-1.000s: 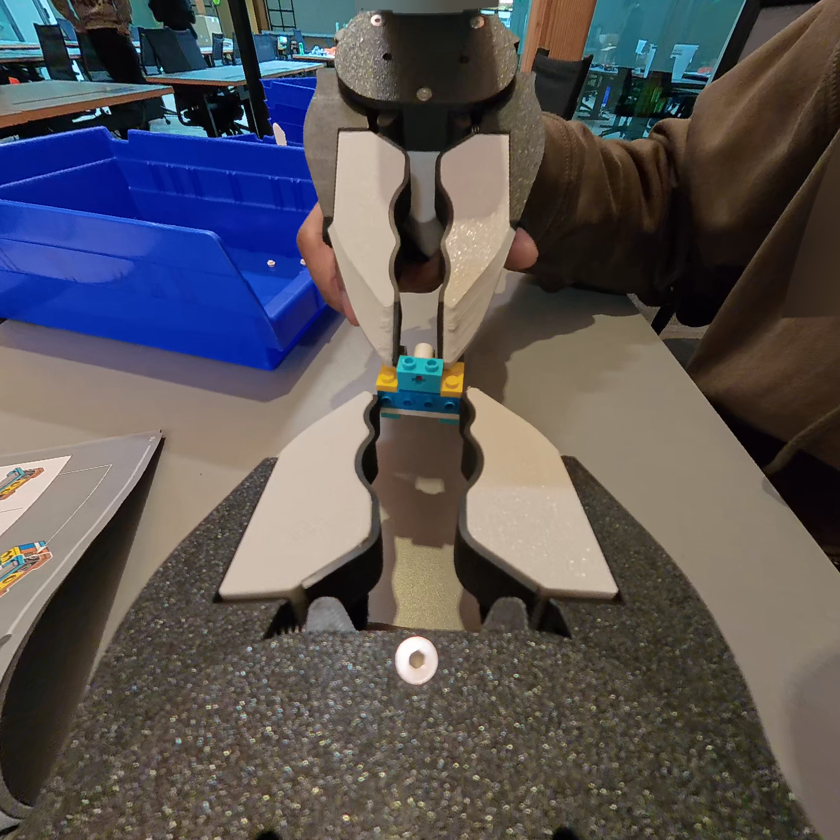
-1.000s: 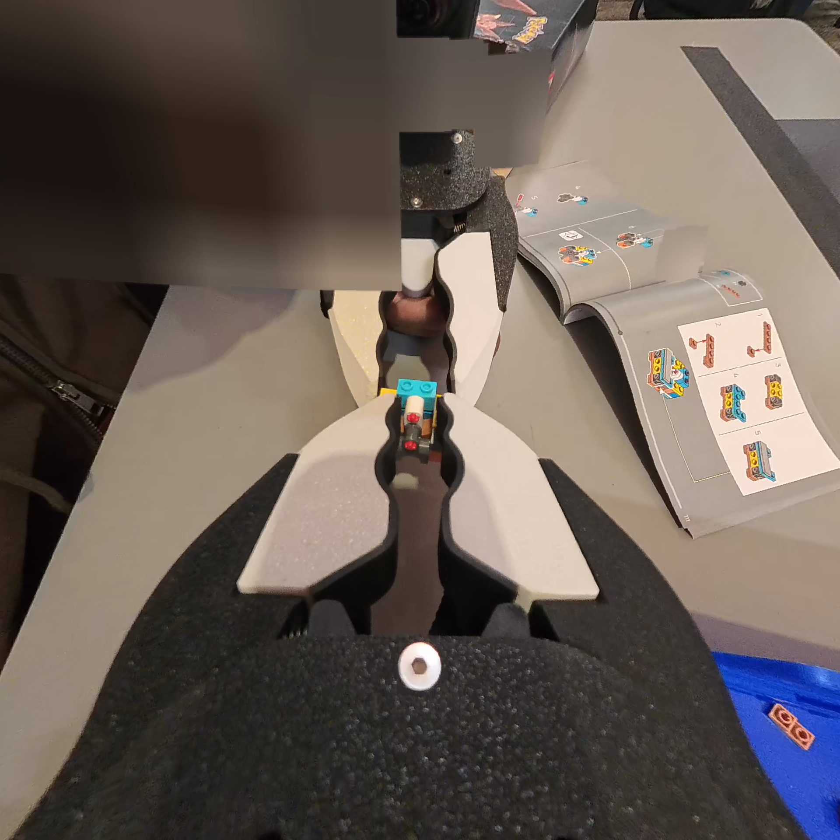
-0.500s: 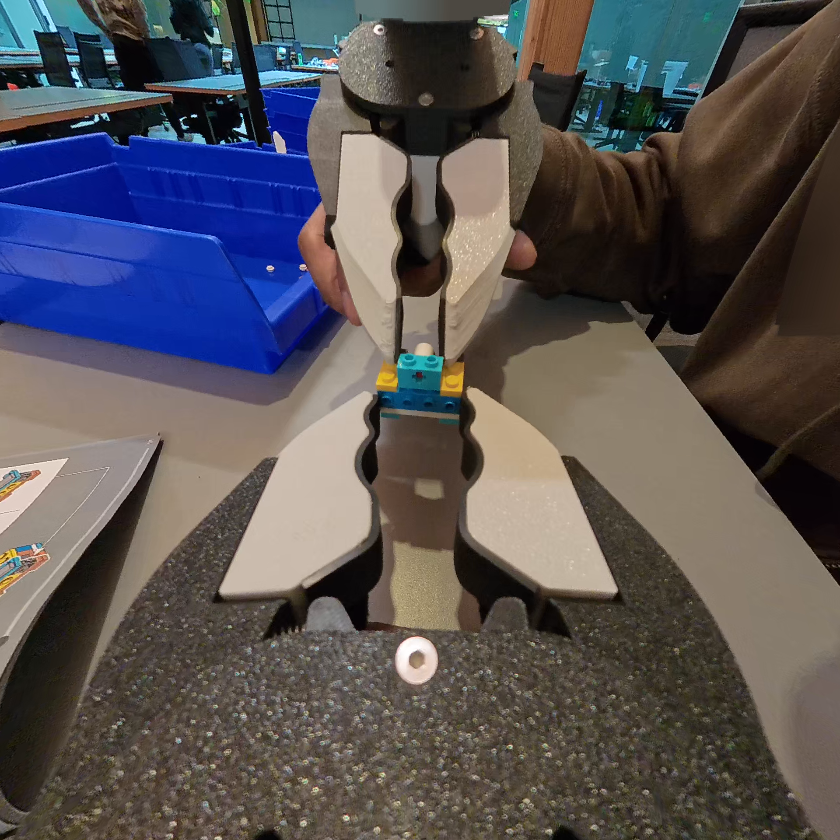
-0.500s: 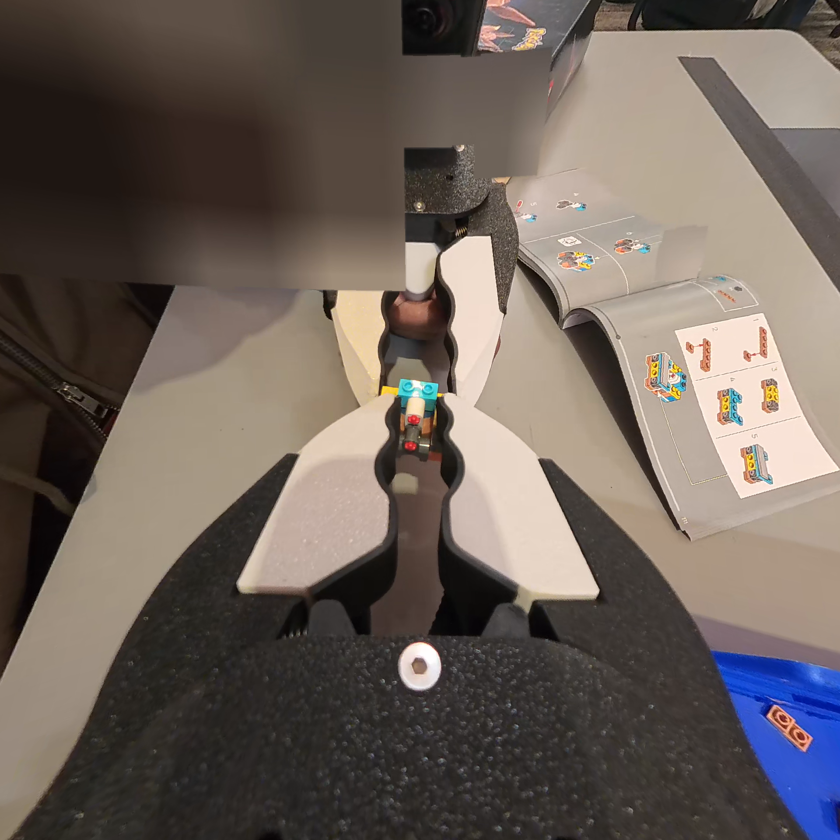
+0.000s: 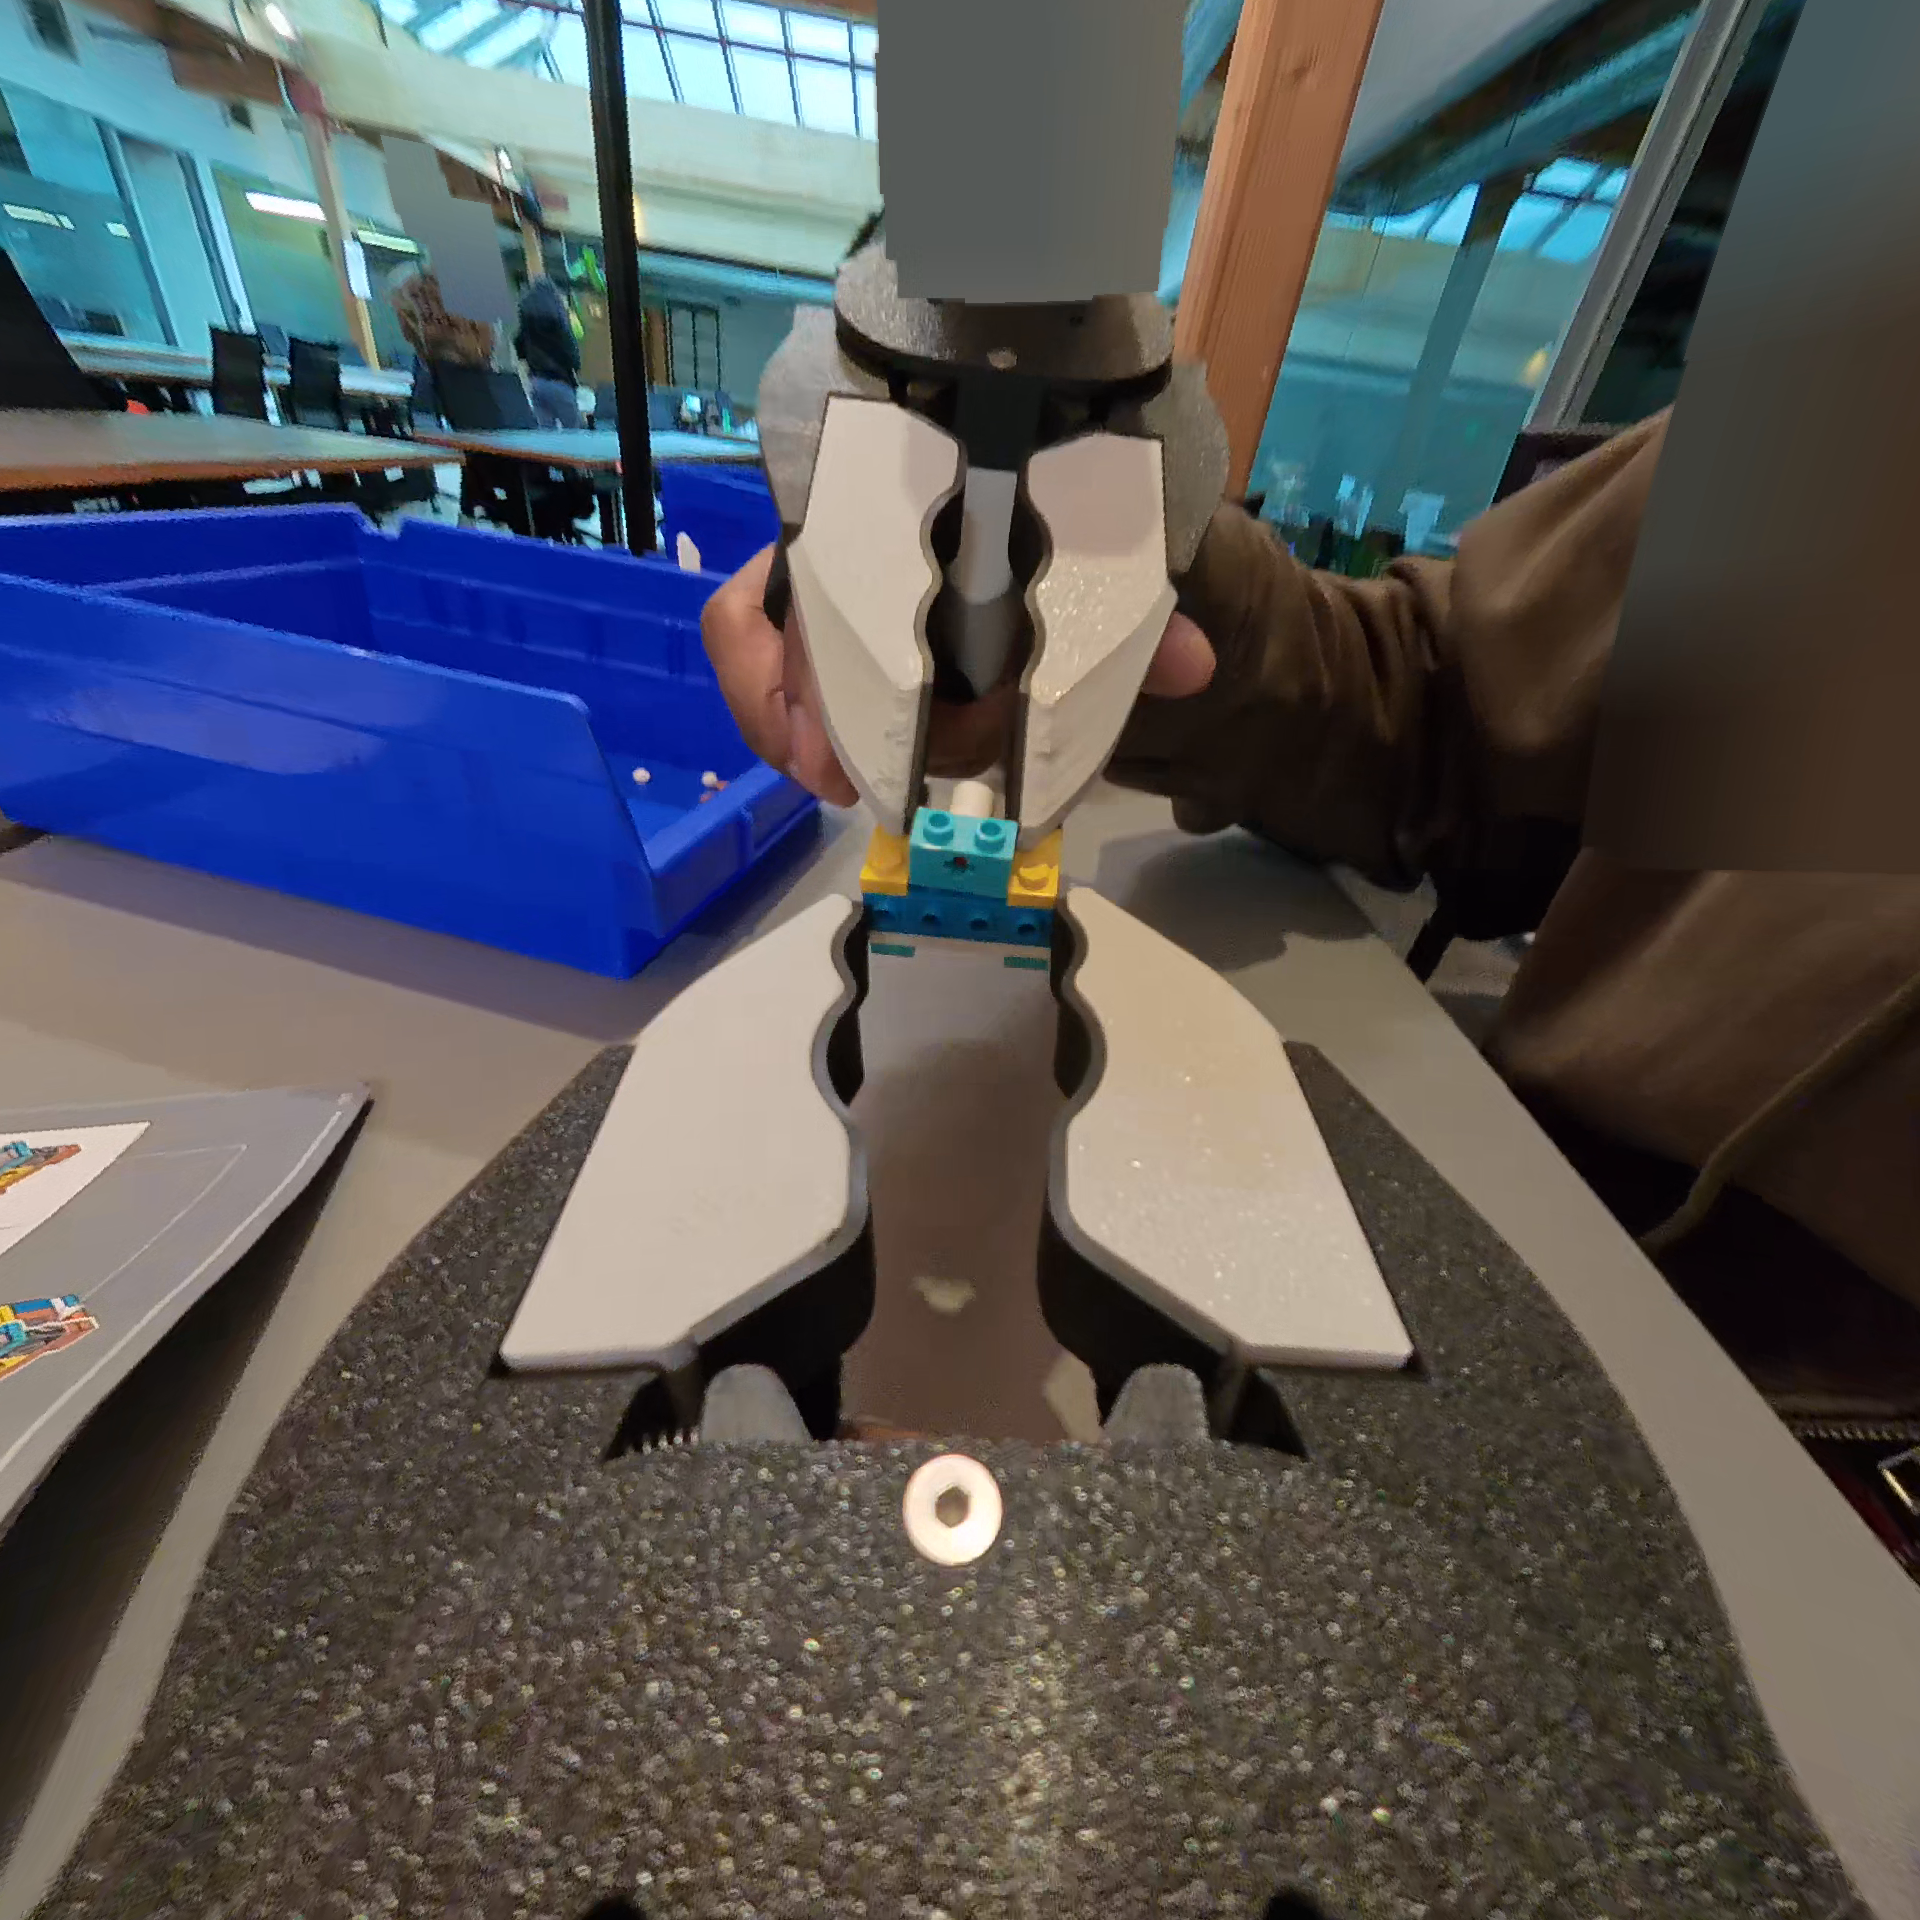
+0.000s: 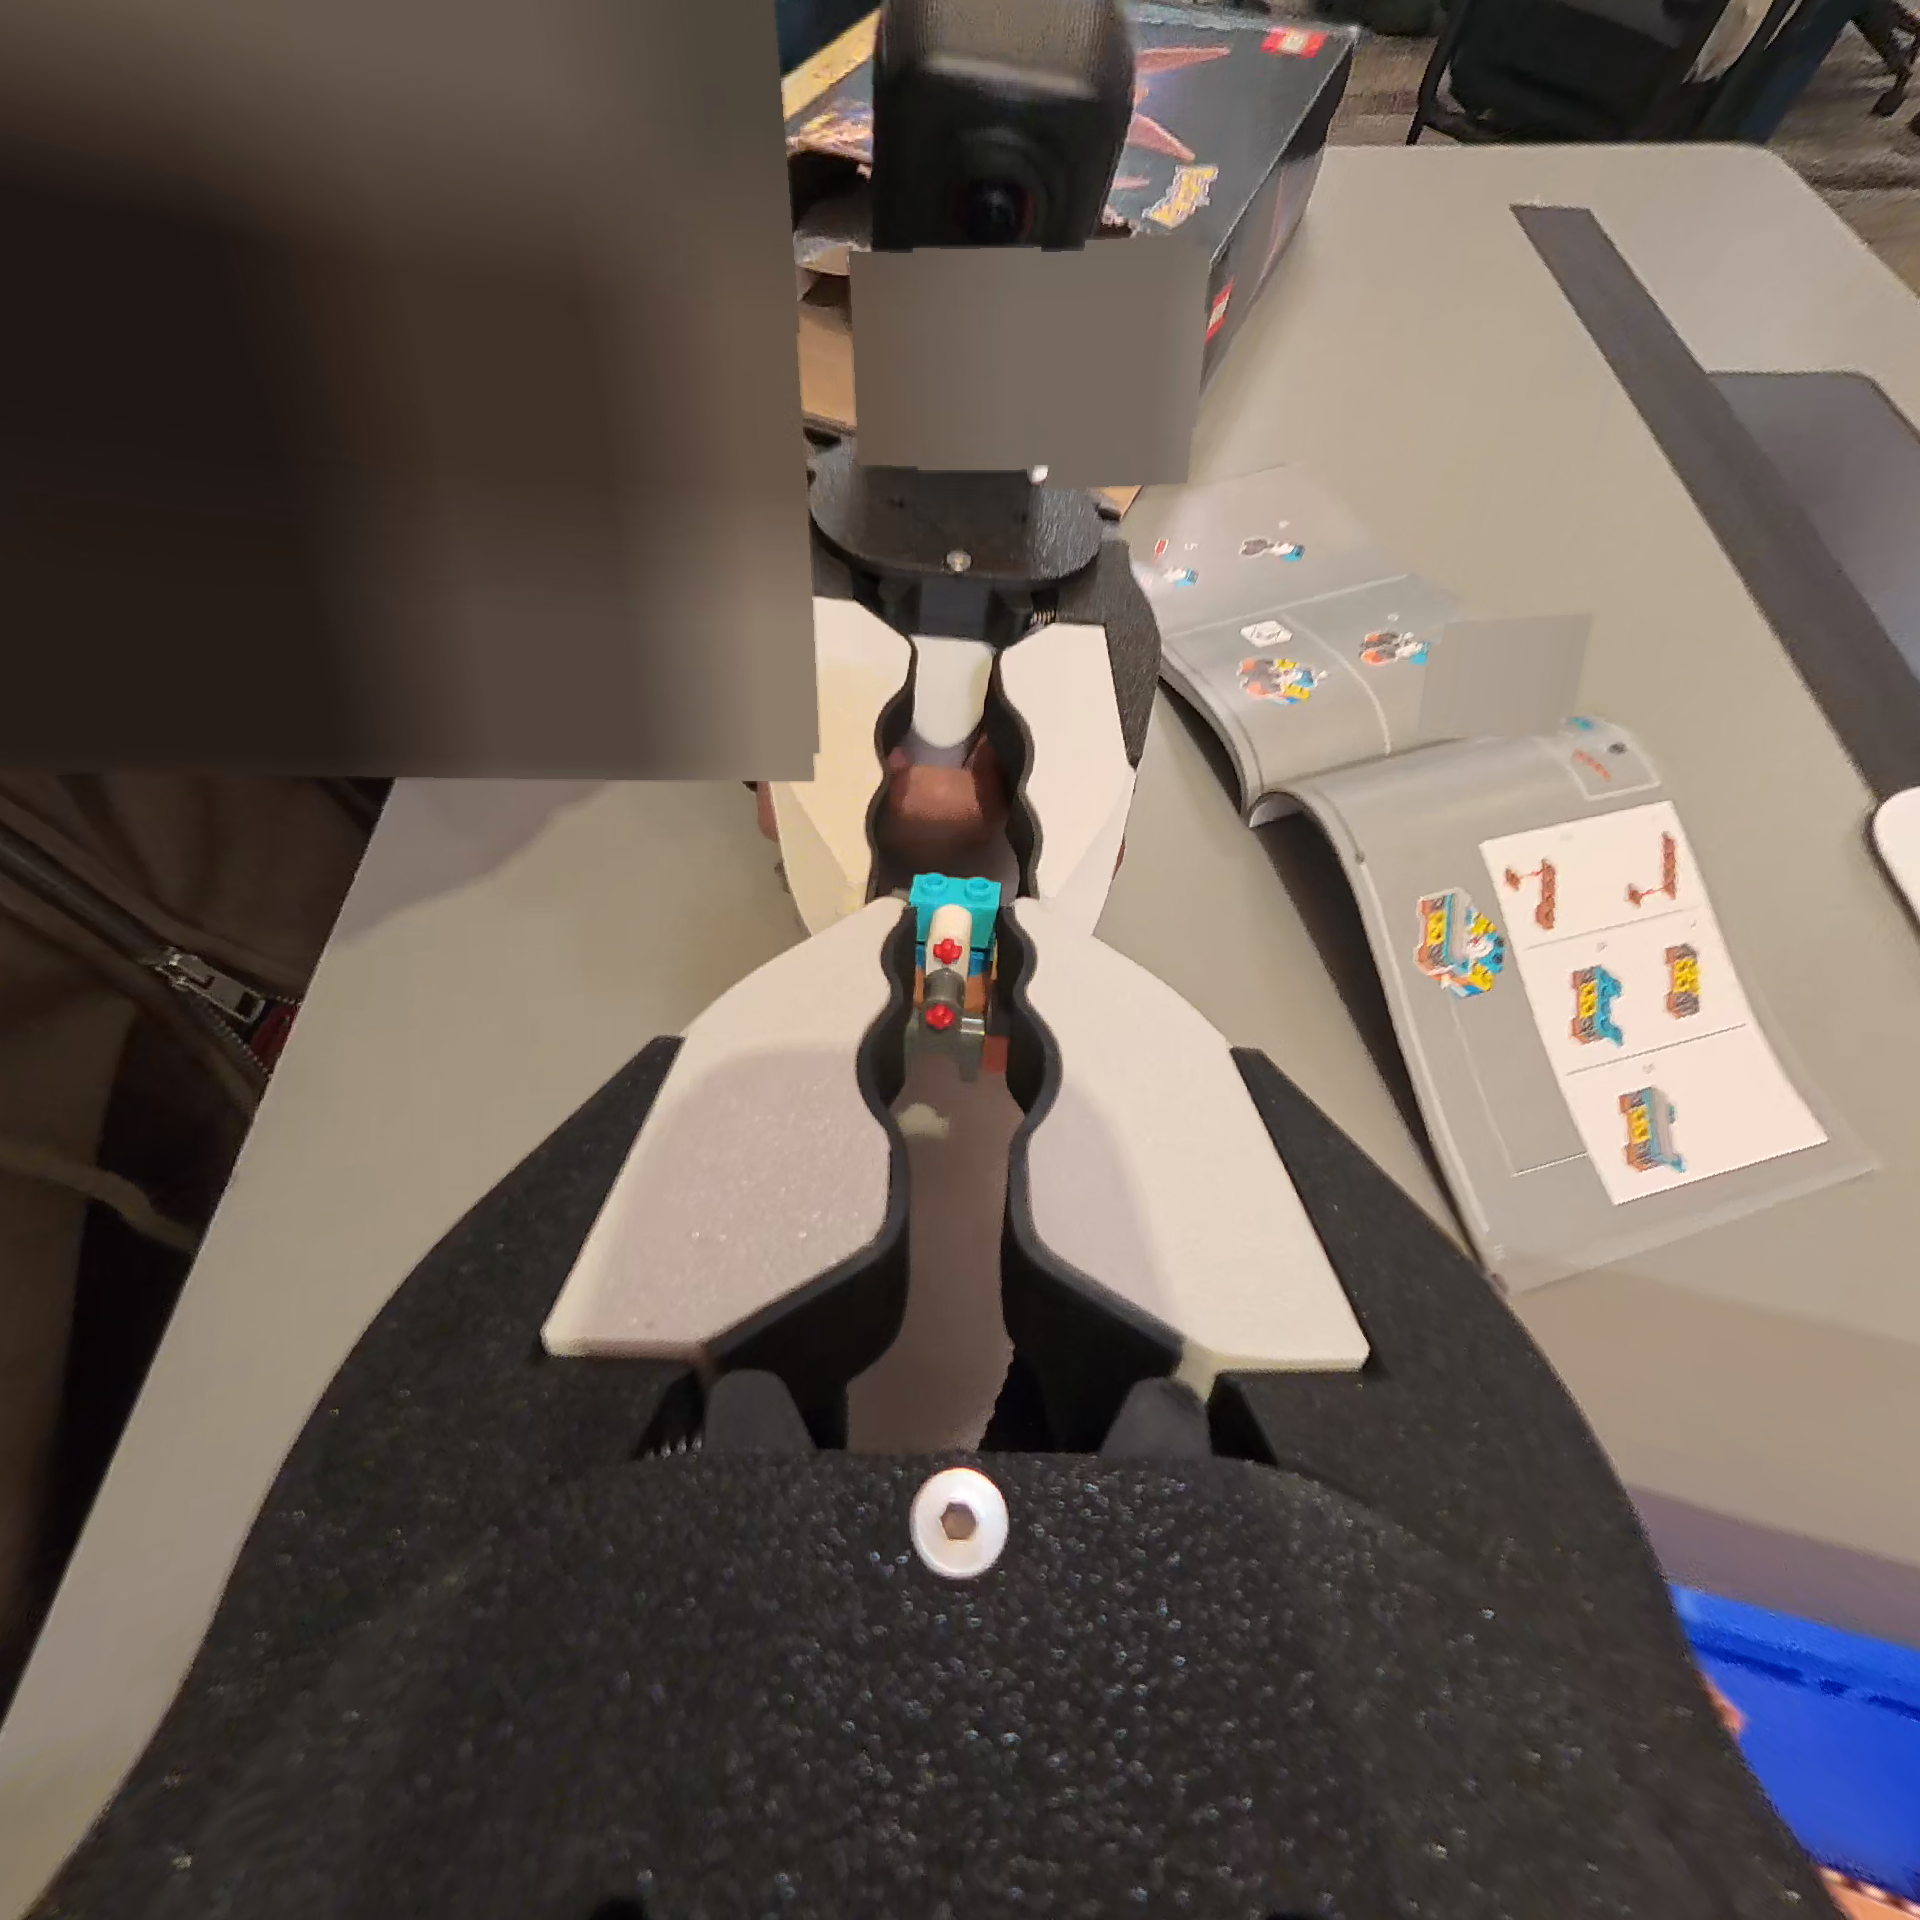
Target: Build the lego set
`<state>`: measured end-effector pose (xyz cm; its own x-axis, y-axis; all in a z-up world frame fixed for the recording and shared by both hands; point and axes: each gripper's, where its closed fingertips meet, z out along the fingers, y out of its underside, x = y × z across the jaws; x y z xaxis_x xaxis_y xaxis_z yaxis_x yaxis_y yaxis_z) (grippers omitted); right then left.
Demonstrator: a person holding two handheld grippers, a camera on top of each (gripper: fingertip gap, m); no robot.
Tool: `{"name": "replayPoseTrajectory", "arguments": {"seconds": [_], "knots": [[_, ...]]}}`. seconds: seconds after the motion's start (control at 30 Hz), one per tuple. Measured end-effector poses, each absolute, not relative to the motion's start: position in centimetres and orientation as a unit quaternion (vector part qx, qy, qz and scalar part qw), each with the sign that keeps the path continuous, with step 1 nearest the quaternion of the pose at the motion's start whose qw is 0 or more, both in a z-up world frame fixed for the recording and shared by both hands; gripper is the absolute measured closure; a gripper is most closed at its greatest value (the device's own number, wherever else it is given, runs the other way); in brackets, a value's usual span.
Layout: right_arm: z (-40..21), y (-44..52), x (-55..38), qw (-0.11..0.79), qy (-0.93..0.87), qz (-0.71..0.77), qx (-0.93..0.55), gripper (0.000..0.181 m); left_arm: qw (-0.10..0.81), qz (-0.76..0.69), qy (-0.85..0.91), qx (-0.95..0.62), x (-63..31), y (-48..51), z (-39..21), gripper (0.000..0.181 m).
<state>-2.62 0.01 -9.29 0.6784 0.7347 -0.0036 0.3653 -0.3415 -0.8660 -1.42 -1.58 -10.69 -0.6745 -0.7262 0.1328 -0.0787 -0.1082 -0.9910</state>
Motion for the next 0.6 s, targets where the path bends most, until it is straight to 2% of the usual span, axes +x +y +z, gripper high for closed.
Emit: {"name": "replayPoseTrajectory", "arguments": {"seconds": [0.4, 0.6], "knots": [[-3.2, 1.6, -4.9, 0.452, -0.395, 0.161, -0.783, 0.167, 0.364, -0.736, 0.495, -0.283, -3.1, 0.0, -4.1, 0.148], [-1.7, 2.1, -5.9, 0.445, -0.412, 0.136, -0.783, 0.167, 0.377, -0.750, 0.471, -0.272, -4.0, 0.5, -2.5, 0.148]]}}
